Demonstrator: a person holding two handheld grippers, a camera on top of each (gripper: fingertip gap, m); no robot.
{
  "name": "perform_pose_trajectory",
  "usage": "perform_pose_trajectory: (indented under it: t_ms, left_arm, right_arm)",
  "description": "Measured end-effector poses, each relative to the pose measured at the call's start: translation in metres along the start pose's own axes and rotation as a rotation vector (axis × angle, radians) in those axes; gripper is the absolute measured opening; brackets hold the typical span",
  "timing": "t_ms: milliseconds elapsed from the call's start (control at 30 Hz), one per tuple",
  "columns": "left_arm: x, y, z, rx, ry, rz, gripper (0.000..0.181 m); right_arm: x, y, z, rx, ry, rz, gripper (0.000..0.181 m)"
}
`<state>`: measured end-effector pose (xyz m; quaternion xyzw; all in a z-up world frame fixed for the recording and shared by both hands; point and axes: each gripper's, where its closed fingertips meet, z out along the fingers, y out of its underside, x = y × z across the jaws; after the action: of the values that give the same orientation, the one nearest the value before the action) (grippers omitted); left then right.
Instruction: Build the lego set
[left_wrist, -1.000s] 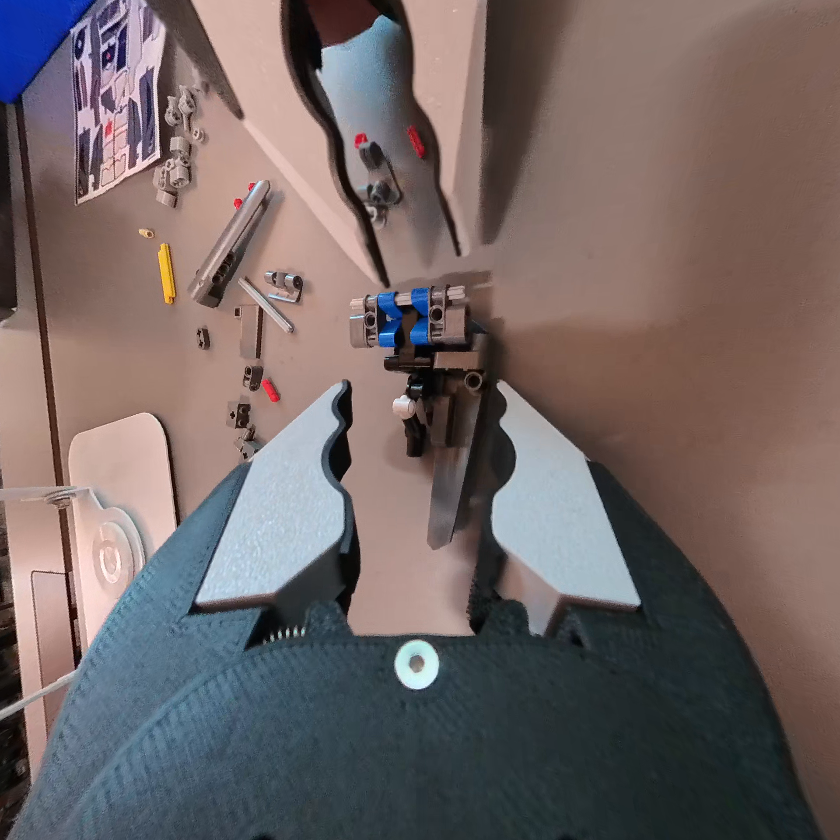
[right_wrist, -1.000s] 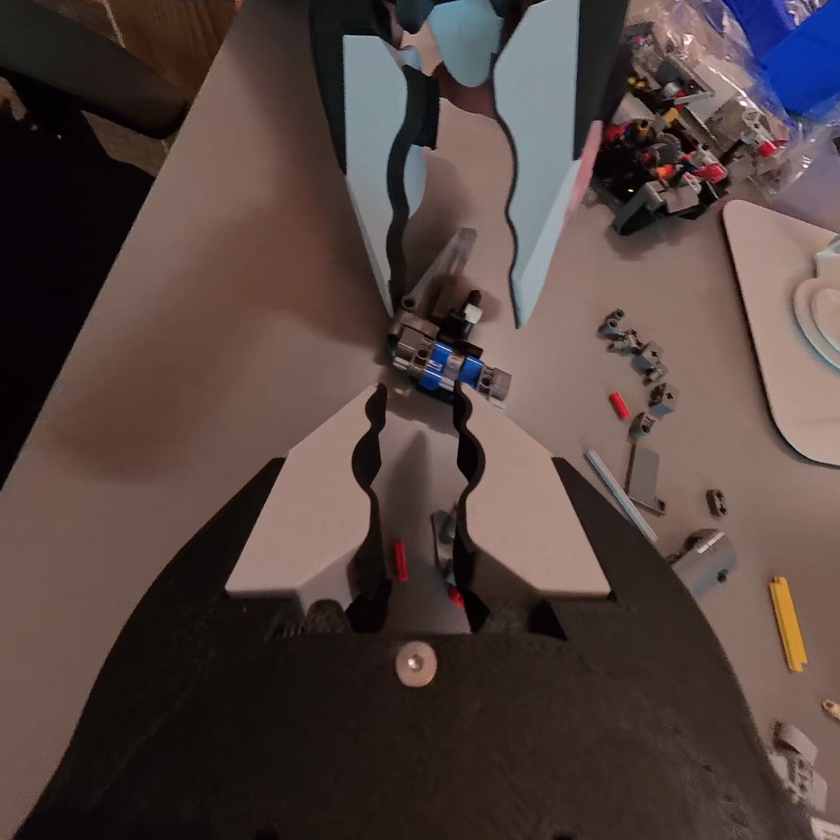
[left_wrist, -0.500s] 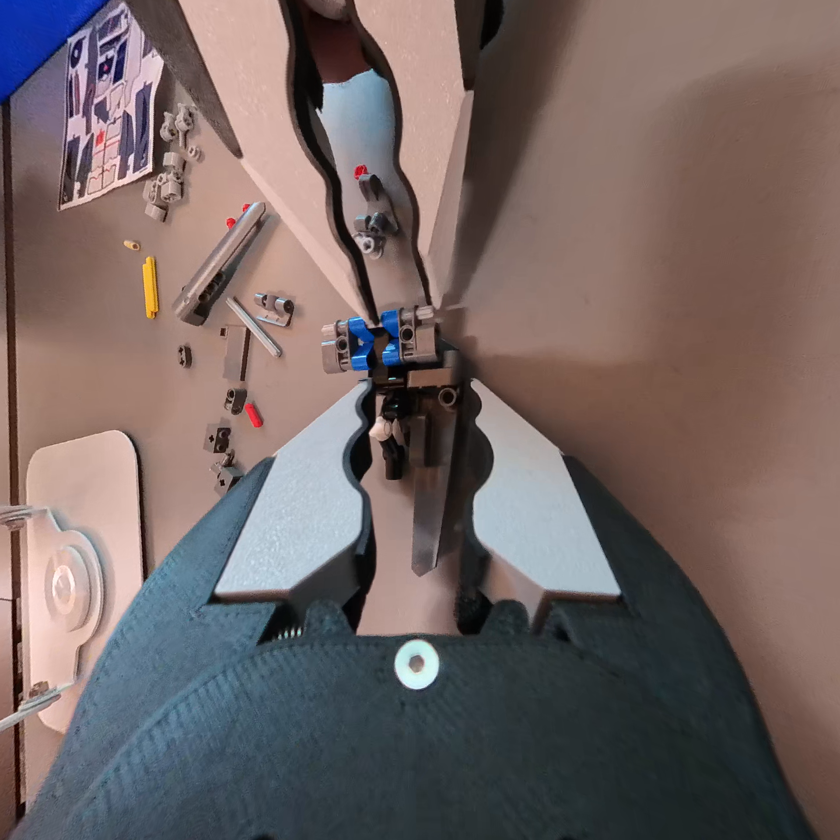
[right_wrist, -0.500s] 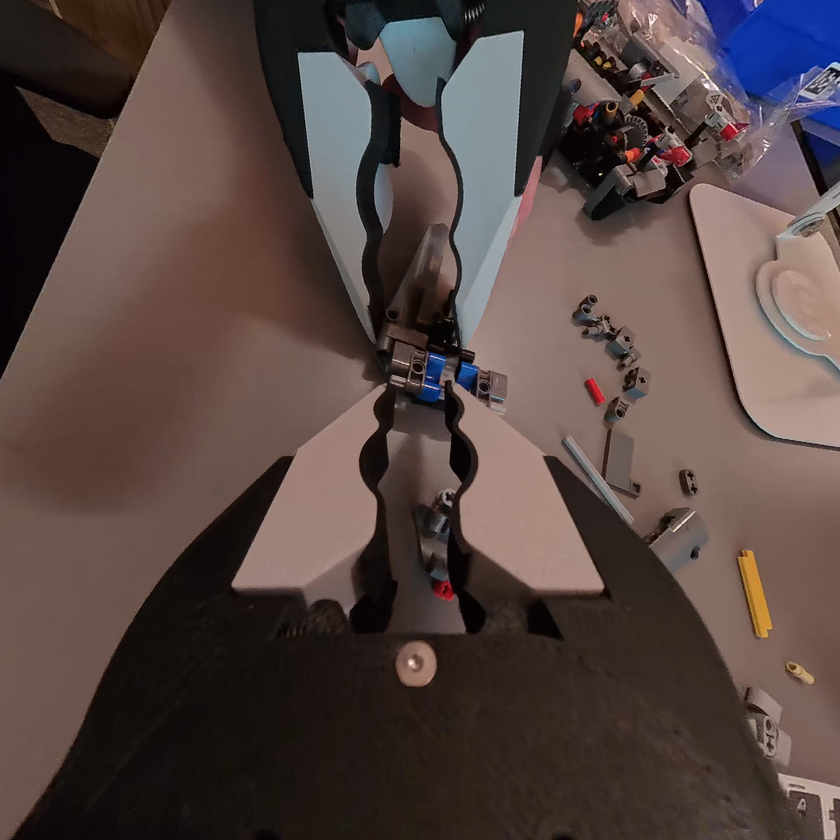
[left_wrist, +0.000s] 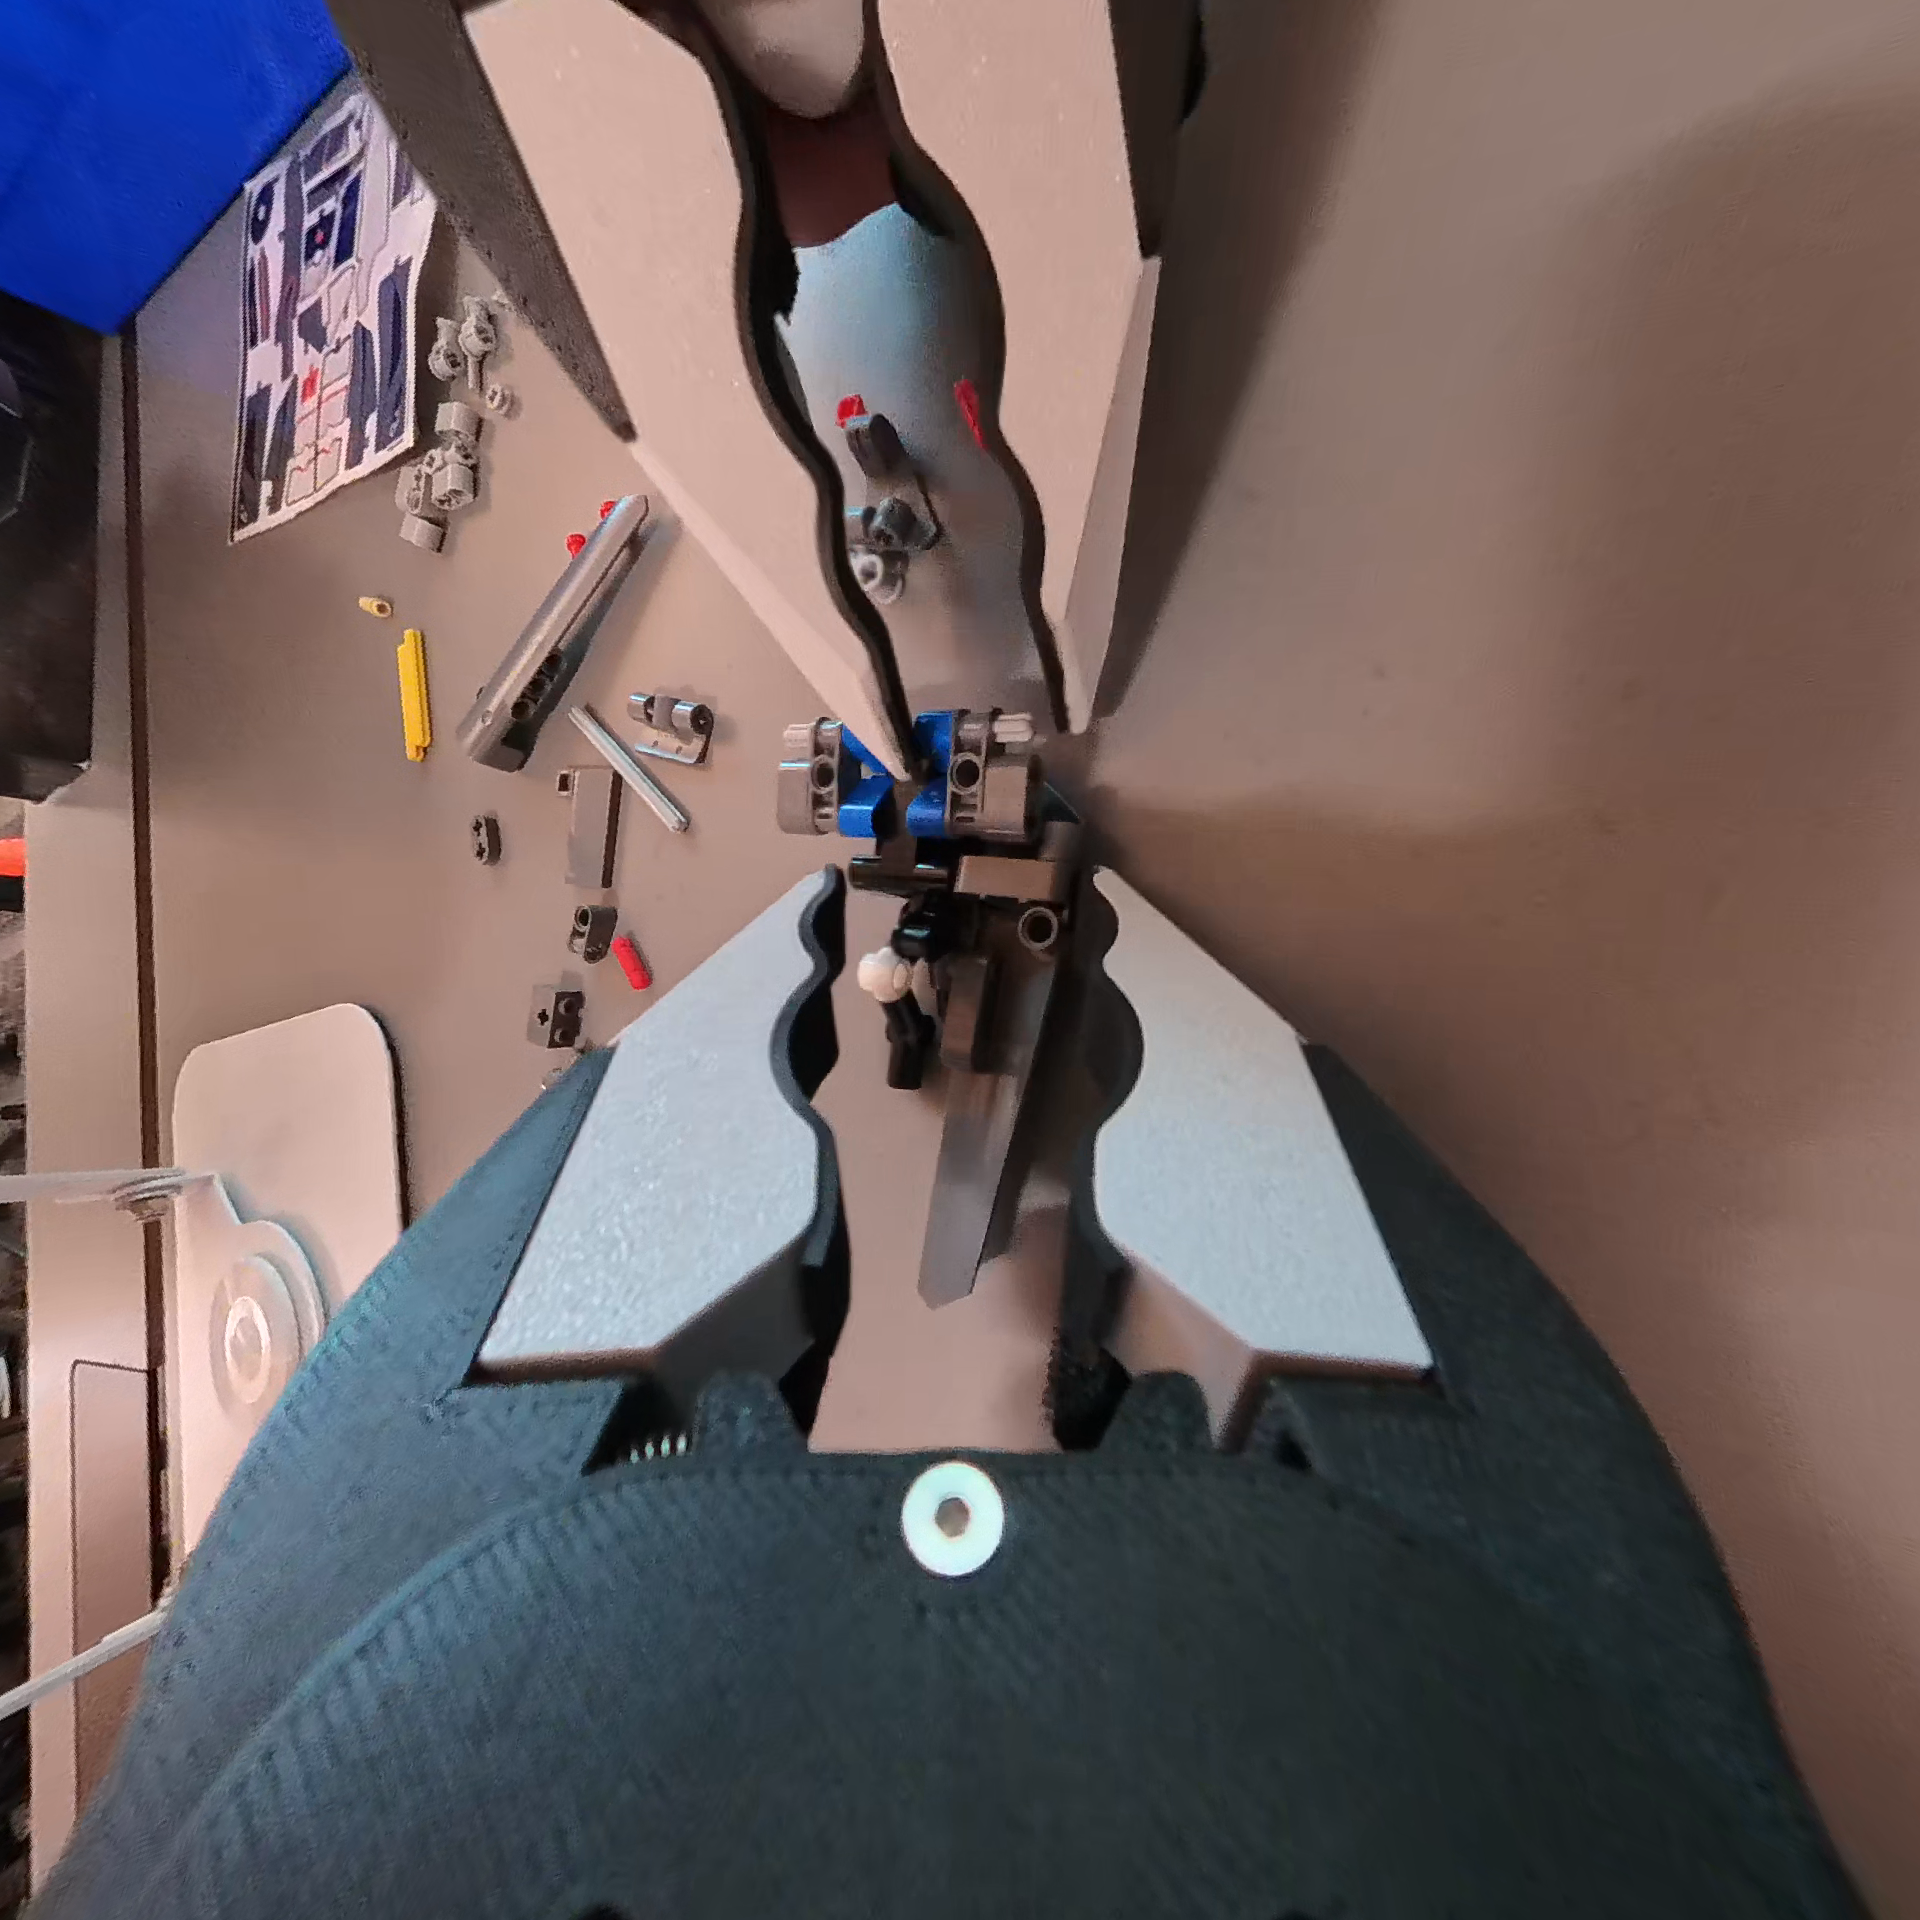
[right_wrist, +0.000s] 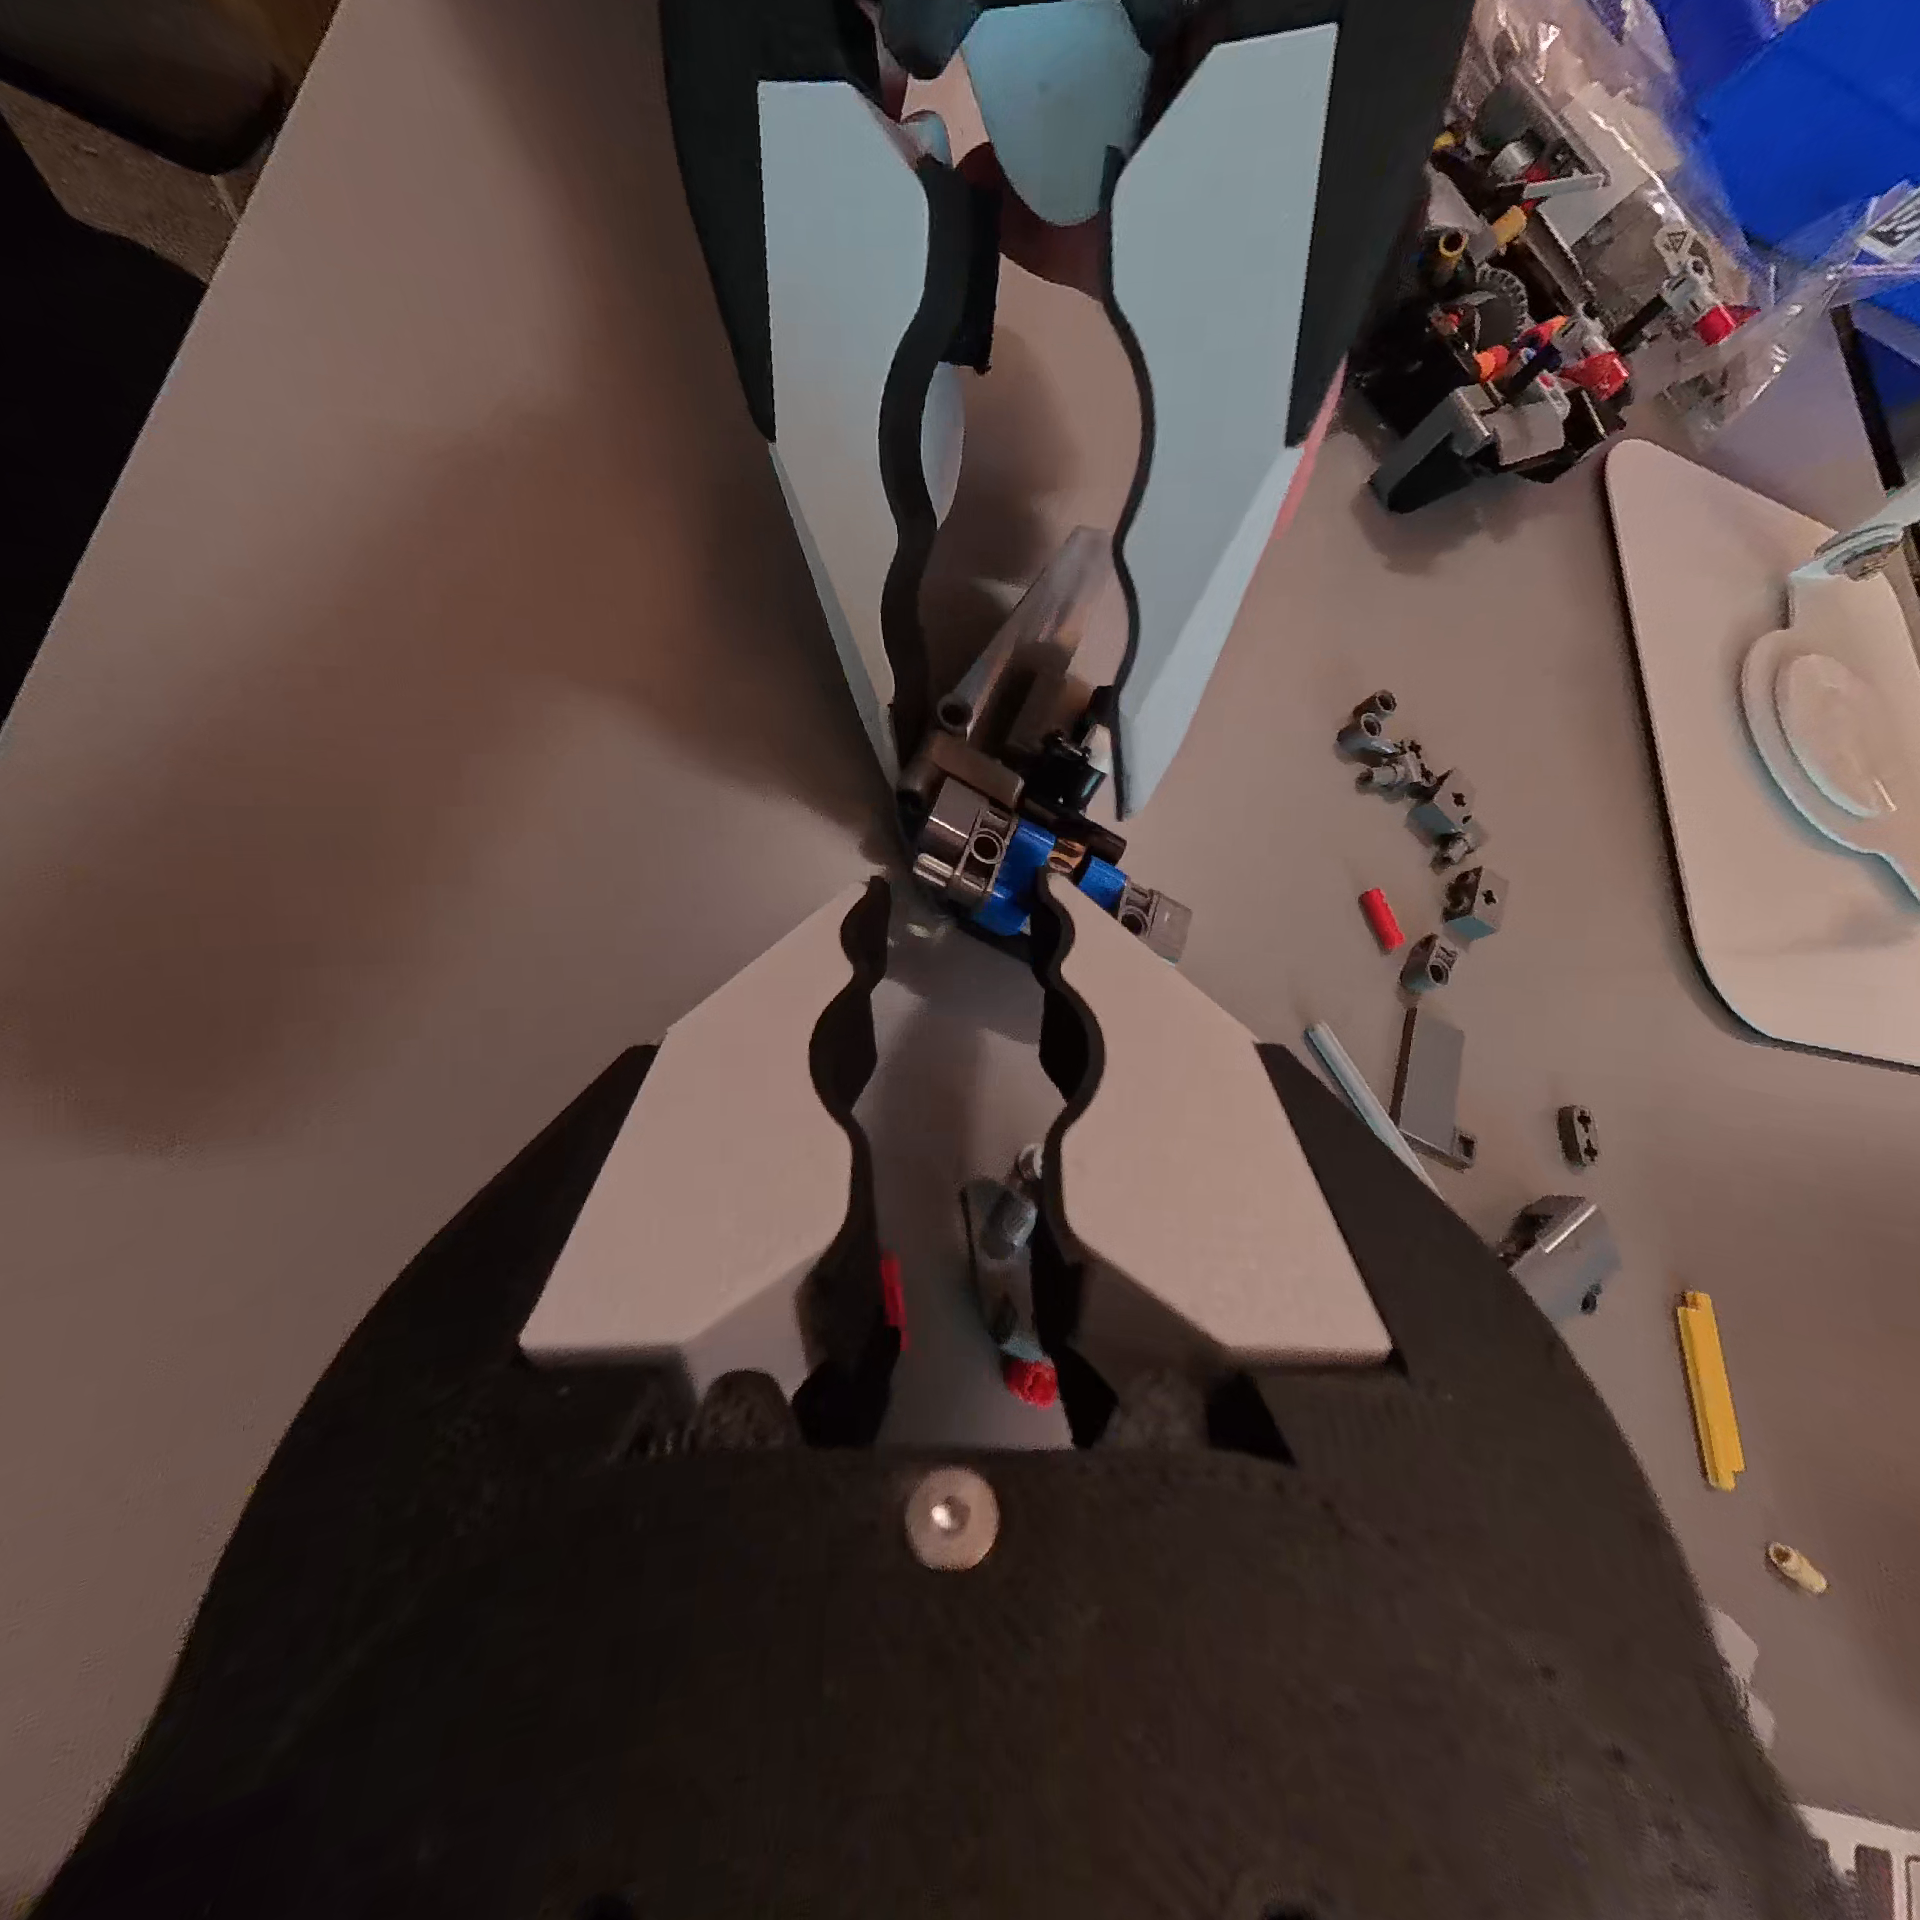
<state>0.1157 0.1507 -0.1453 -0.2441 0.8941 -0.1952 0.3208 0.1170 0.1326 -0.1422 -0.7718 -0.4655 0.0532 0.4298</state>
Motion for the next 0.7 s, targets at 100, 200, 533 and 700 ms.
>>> perform_pose_trajectory:
  t_ms: [100, 200, 533, 700]
  left_arm:
    - [-0.001, 0.0, 0.0, 0.001, -0.001, -0.008, 0.046]
    - [0.0, 0.0, 0.0, 0.007, 0.01, -0.024, 0.047]
    - [0.008, 0.0, -0.001, 0.027, 0.125, -0.148, 0.052]
    - [0.015, -0.002, 0.0, 0.061, 0.204, -0.203, 0.047]
  right_arm:
    - [0.0, -0.001, 0.0, 0.002, 0.0, -0.001, 0.022]
    - [-0.001, -0.001, 0.001, 0.002, 0.003, -0.008, 0.021]
    - [-0.008, -0.006, 0.003, 0.014, -0.013, -0.035, 0.018]
    - [-0.009, -0.007, 0.003, 0.018, -0.018, -0.04, 0.017]
